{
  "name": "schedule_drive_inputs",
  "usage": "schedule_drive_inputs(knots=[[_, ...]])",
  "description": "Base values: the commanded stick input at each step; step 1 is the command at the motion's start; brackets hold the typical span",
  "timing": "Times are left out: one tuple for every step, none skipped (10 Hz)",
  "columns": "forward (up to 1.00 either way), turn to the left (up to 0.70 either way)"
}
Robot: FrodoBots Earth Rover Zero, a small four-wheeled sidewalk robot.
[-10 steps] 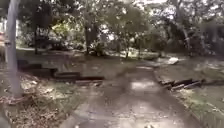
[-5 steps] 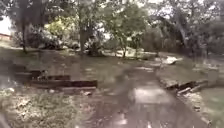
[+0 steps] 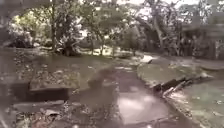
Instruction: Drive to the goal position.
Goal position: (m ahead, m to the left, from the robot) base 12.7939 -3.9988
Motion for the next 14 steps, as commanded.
schedule_drive_inputs(knots=[[1.0, 0.0], [1.0, 0.0], [1.0, 0.0], [1.0, 0.0], [1.0, 0.0], [1.0, 0.0], [1.0, 0.0], [1.0, 0.0], [1.0, 0.0], [1.0, 0.0], [1.0, 0.0], [1.0, -0.17], [1.0, -0.36], [1.0, -0.4]])
